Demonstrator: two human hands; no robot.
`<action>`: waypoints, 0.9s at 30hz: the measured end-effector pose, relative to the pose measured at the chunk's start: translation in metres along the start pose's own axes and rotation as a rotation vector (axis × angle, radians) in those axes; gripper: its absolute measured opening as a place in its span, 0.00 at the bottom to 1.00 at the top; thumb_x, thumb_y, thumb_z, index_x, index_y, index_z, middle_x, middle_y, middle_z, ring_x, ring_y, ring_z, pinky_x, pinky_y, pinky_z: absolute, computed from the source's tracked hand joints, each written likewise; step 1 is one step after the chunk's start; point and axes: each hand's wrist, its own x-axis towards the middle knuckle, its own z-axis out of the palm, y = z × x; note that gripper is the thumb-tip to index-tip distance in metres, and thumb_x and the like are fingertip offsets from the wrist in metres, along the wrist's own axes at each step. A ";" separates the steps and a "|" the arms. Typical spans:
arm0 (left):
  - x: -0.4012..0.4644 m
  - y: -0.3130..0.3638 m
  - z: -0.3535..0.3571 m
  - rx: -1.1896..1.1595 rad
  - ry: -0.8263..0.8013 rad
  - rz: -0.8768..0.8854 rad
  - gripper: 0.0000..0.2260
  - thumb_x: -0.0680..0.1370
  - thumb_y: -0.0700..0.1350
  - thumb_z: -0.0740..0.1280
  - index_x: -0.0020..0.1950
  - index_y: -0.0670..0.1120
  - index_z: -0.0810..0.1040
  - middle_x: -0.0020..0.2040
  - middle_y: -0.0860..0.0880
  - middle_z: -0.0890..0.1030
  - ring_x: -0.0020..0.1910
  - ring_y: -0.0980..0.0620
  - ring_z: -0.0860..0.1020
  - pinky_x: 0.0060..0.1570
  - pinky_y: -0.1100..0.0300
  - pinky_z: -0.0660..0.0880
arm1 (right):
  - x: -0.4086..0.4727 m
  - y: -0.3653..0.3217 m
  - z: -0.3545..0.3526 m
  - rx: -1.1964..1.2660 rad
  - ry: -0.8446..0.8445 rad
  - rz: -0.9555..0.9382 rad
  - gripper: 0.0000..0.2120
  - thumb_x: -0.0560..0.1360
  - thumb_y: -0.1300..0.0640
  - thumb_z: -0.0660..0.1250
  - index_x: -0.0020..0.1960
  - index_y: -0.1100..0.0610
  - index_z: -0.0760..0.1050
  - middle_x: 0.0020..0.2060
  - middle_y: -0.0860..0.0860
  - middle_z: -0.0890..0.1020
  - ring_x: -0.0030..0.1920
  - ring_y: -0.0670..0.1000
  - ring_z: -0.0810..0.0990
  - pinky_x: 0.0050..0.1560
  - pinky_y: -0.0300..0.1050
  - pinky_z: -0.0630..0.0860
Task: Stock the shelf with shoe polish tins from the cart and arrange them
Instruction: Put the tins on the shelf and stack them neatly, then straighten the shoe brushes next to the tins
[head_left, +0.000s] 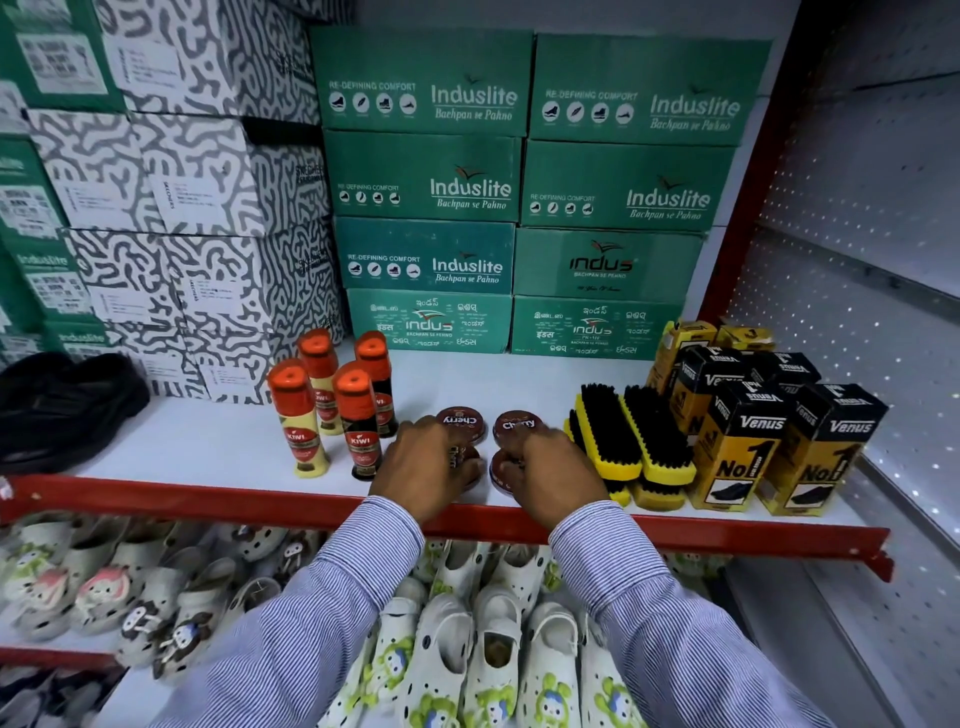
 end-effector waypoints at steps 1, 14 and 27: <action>-0.002 0.003 -0.001 0.043 0.011 0.018 0.20 0.72 0.56 0.67 0.64 0.60 0.79 0.63 0.47 0.83 0.60 0.41 0.80 0.60 0.48 0.79 | -0.003 0.001 -0.002 -0.037 0.021 -0.015 0.14 0.76 0.56 0.62 0.60 0.54 0.77 0.64 0.55 0.77 0.67 0.59 0.72 0.62 0.50 0.74; -0.015 0.098 0.024 0.204 -0.047 0.348 0.31 0.82 0.50 0.60 0.82 0.51 0.51 0.85 0.49 0.47 0.84 0.43 0.42 0.80 0.36 0.48 | -0.069 0.068 -0.051 -0.145 0.191 -0.005 0.31 0.79 0.61 0.58 0.80 0.56 0.51 0.80 0.51 0.50 0.80 0.52 0.46 0.80 0.49 0.48; 0.012 0.131 0.049 0.058 -0.183 0.385 0.26 0.81 0.41 0.62 0.80 0.45 0.63 0.81 0.45 0.63 0.82 0.46 0.58 0.82 0.47 0.54 | -0.055 0.111 -0.057 -0.158 0.048 -0.044 0.30 0.77 0.68 0.58 0.77 0.57 0.59 0.79 0.52 0.60 0.79 0.52 0.56 0.75 0.49 0.61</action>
